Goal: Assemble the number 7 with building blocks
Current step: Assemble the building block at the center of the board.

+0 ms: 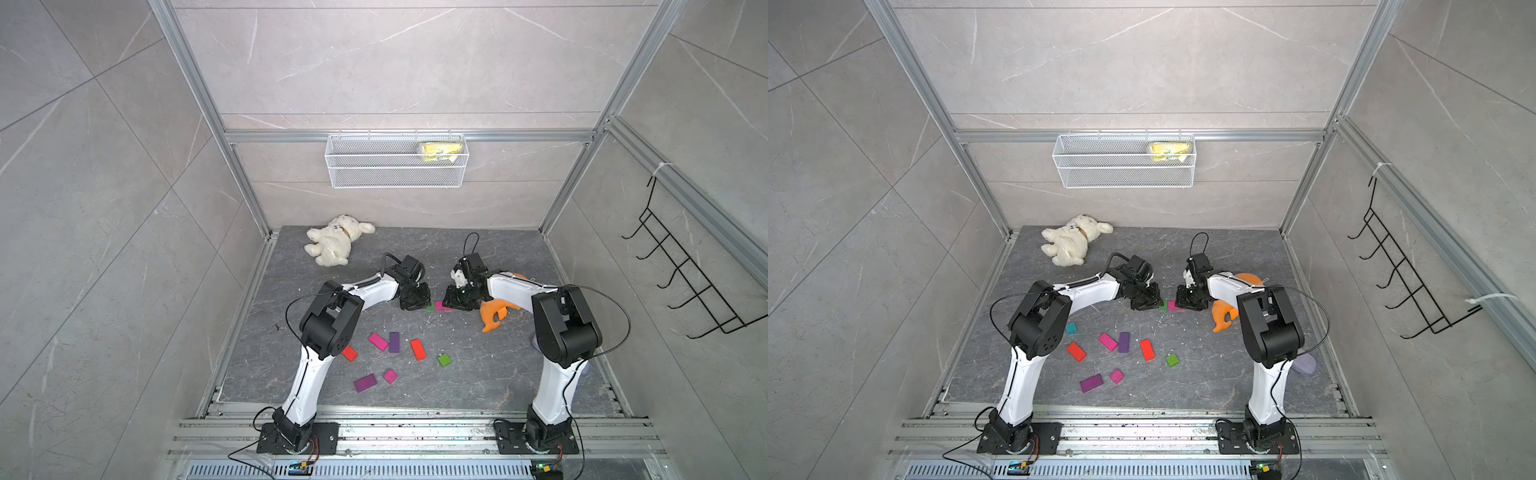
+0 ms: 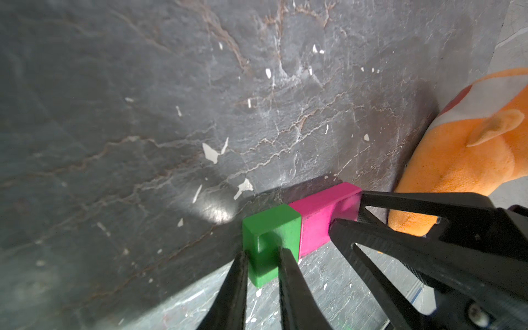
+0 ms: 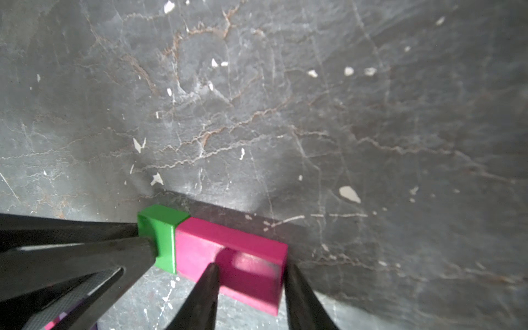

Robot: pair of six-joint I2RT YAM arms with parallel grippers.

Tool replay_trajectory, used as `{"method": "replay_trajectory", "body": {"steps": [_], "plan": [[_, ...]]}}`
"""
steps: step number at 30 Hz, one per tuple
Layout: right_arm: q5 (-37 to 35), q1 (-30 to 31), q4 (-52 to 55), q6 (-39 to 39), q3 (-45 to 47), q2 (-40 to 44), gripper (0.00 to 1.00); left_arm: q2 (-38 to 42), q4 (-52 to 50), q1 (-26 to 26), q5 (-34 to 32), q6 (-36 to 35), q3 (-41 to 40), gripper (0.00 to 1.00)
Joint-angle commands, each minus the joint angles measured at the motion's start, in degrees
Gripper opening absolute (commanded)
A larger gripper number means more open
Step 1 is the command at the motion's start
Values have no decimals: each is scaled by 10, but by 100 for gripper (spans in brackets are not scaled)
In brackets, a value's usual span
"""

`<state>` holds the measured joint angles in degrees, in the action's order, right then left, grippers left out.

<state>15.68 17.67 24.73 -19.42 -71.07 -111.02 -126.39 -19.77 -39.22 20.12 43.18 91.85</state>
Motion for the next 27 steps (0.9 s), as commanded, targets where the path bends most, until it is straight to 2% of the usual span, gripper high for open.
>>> {"method": "replay_trajectory", "body": {"steps": [1, 6, 9, 10, 12, 15, 18, 24, 27], "plan": [[-15, 6, 22, 13, -6, -20, 40, -13, -10, -3, 10, -14, 21, 23], [-19, 7, 23, 6, -7, -19, 40, -11, -11, -2, 10, -13, 18, 24], [-20, 7, 20, -4, -8, -10, 42, -6, -15, -2, 10, -16, 15, 29], [-21, 6, 20, -6, -7, -6, 44, -4, -17, -3, 8, -18, 14, 32], [-26, 8, 21, -13, -8, 9, 59, 4, -25, -2, 0, -21, 11, 42], [-35, 11, 20, -20, -1, 43, 66, 23, -36, -3, -16, -28, 1, 57], [-33, 15, 24, -31, 8, 84, 68, 59, -44, -2, -37, -31, -15, 71], [-68, 52, 52, -53, 58, 185, 67, 182, -62, -2, -112, -37, -90, 87], [-104, 91, 89, -54, 80, 225, 67, 250, -105, -2, -166, -55, -133, 90]]}}
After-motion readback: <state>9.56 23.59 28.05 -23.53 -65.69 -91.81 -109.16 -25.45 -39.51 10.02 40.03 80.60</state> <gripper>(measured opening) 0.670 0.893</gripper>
